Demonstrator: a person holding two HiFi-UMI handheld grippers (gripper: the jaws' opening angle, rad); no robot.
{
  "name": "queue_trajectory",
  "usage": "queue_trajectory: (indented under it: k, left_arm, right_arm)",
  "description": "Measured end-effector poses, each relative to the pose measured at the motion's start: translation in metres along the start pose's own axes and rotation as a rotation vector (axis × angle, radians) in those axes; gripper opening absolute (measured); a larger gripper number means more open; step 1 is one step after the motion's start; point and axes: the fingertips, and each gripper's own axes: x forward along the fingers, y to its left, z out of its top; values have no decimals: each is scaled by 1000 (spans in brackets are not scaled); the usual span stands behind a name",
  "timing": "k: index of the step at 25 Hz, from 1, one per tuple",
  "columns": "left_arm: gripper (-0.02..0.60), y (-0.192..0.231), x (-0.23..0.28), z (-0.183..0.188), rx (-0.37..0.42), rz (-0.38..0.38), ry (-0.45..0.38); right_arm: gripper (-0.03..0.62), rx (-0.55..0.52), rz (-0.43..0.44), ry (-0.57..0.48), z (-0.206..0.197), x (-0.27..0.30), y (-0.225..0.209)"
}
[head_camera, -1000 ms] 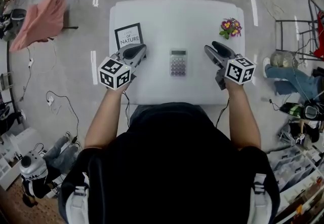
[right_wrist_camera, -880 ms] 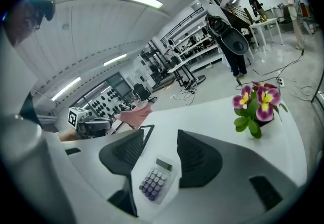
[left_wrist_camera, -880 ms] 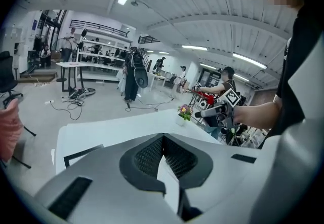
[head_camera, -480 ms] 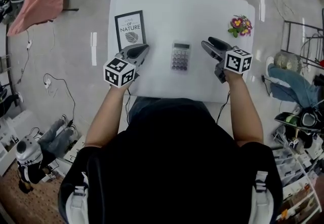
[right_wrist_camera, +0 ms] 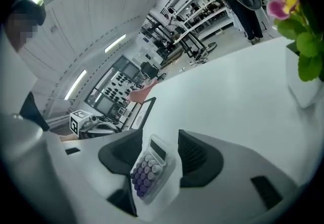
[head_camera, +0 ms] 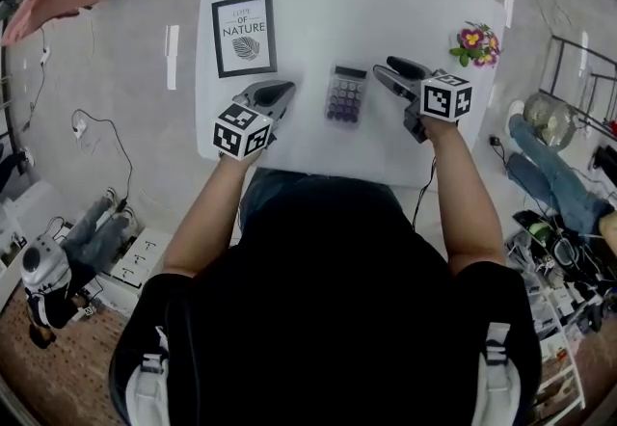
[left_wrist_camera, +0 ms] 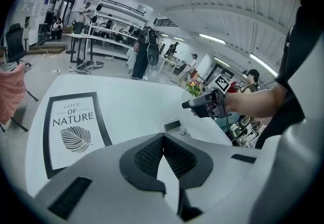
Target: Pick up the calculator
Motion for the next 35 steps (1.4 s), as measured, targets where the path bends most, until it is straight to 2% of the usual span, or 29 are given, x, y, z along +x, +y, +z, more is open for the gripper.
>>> queue_trajectory:
  k: [14,26,35]
  left_arm:
    - [18,7,41,-72,-54,-33,106]
    - [18,-26,66,-118,-82,-143,222]
    - [18,-48,84,-129,-80,-193,293]
  right_arm:
    - [232,12,35,149,-30,58,-19]
    - [210,-16,88,280,-39,78,-12]
    - [186,-33,115,349,-41,82,-11]
